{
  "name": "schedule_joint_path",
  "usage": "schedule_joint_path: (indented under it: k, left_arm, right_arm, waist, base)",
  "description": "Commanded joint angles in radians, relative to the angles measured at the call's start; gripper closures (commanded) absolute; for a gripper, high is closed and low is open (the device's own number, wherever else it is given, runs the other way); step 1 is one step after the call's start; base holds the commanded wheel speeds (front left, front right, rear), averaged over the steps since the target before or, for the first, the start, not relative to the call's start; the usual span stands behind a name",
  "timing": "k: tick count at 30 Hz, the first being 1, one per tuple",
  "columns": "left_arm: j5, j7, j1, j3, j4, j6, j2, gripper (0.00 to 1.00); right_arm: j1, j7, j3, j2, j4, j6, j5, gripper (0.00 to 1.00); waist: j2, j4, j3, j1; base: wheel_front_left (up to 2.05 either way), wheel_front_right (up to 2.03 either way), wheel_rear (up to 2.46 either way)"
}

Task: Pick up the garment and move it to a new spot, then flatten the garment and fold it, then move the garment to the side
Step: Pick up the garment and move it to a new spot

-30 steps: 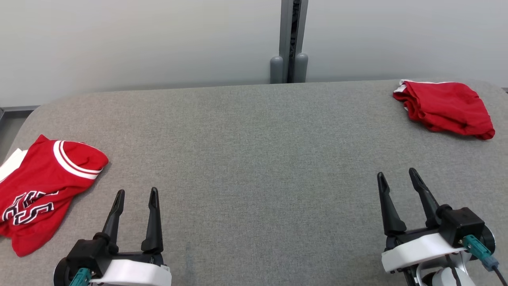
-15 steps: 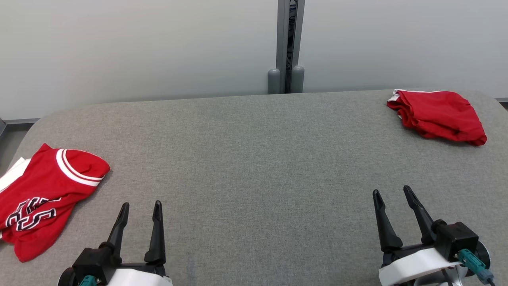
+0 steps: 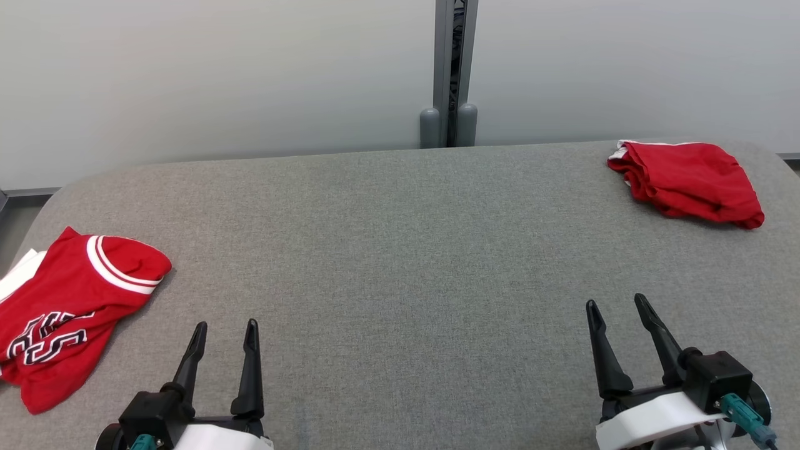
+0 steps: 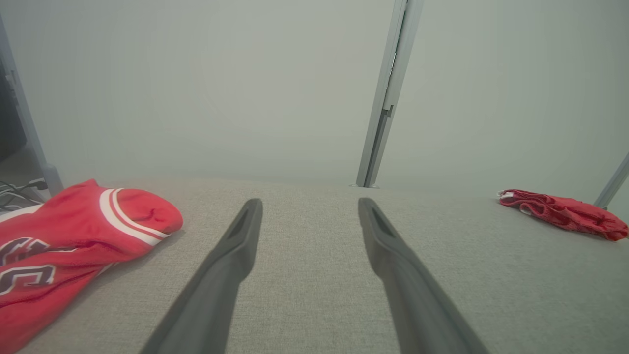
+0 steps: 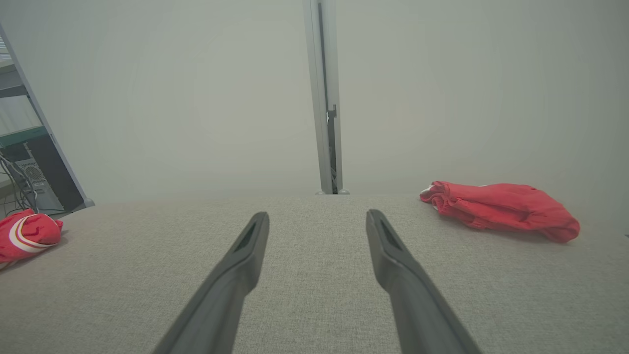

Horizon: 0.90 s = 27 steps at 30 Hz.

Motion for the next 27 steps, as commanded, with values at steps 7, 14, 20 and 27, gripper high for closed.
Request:
schedule_joint_path:
  k: [7, 14, 20, 27]
  left_arm:
    - [-0.004, 0.0, 0.003, -0.003, 0.002, 0.008, 0.003, 0.0]
    - [0.004, 0.0, -0.006, -0.002, 0.009, 0.009, 0.003, 0.0]
    - [0.009, 0.0, -0.009, -0.003, 0.005, 0.011, 0.003, 0.0]
    - [0.072, 0.0, -0.007, -0.006, -0.013, 0.024, 0.003, 0.0]
  right_arm:
    - [0.012, -0.001, 0.001, 0.001, 0.004, 0.0, 0.0, 0.0]
    - [0.015, -0.001, 0.0, 0.002, 0.008, 0.0, 0.002, 0.0]
    - [0.015, -0.001, 0.011, 0.002, 0.008, 0.0, 0.002, 0.0]
    - [0.014, -0.001, 0.034, 0.003, 0.013, 0.0, 0.011, 0.0]
  waist:
    - [0.0, 0.002, 0.0, 0.0]
    - [0.0, 0.016, 0.001, 0.0]
    - [0.0, 0.061, -0.003, 0.0]
    - [0.0, 0.142, -0.003, 0.0]
  base:
    - [0.0, 0.0, 0.0]
    - [0.0, 0.0, 0.0]
    - [0.0, 0.0, 0.0]
    - [0.0, 0.0, 0.0]
